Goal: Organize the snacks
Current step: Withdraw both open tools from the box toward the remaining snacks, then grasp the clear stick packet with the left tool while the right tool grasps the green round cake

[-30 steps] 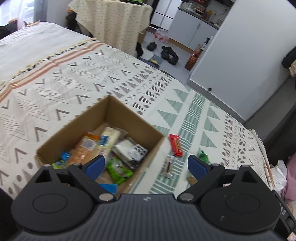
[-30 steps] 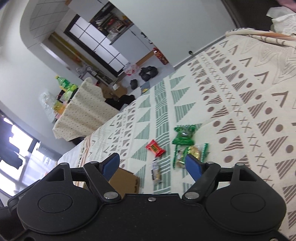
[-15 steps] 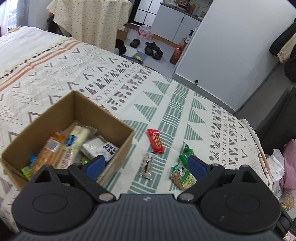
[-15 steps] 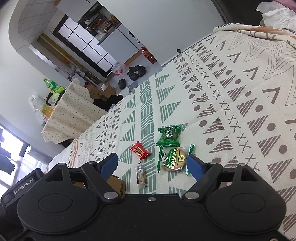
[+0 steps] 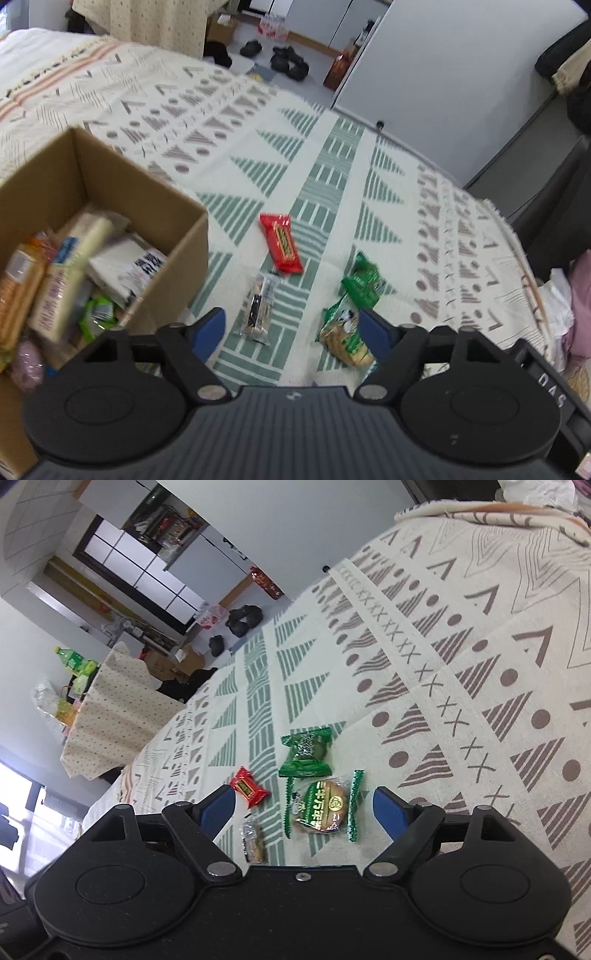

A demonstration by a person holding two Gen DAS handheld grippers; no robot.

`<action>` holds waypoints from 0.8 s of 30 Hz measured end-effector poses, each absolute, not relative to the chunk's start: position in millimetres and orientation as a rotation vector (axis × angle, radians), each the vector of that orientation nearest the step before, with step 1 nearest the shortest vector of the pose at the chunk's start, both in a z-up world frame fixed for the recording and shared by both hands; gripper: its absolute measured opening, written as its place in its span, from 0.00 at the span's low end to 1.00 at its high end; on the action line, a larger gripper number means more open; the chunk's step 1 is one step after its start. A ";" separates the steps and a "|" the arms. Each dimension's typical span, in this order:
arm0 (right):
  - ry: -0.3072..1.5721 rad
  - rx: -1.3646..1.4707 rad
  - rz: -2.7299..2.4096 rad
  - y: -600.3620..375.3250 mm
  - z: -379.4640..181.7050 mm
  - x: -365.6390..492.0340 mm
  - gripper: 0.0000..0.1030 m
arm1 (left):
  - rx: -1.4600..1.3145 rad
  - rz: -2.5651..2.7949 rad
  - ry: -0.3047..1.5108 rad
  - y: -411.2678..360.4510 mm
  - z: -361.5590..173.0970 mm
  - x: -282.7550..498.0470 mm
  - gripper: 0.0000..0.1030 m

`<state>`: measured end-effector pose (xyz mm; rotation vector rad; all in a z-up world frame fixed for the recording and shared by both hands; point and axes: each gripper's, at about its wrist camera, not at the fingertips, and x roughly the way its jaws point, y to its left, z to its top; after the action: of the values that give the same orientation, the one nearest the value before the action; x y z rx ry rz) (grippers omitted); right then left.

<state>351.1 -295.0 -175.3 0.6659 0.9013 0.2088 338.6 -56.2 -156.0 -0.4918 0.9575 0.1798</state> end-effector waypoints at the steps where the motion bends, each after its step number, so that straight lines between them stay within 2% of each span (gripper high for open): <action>1: 0.907 0.663 0.205 -294.0 -177.7 353.0 0.79 | -0.496 0.183 0.969 -55.8 -161.8 341.5 0.70; 11: 0.986 0.670 0.189 -285.3 -206.7 370.7 0.79 | -0.503 0.229 1.052 -53.1 -206.2 369.0 0.58; 19: 1.025 0.671 0.176 -278.2 -223.9 383.5 0.79 | -0.490 0.246 1.054 -47.6 -219.4 384.6 0.48; 22: 1.029 0.662 0.177 -274.1 -227.1 385.8 0.79 | -0.484 0.249 1.062 -42.6 -221.2 388.9 0.36; 24: 1.029 0.655 0.175 -271.7 -227.7 387.4 0.79 | -0.470 0.252 1.070 -41.3 -221.3 390.3 0.24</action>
<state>387.4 -271.7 -227.7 0.6553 1.0290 0.1754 390.3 -41.3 -221.3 -0.4700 1.0702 0.2523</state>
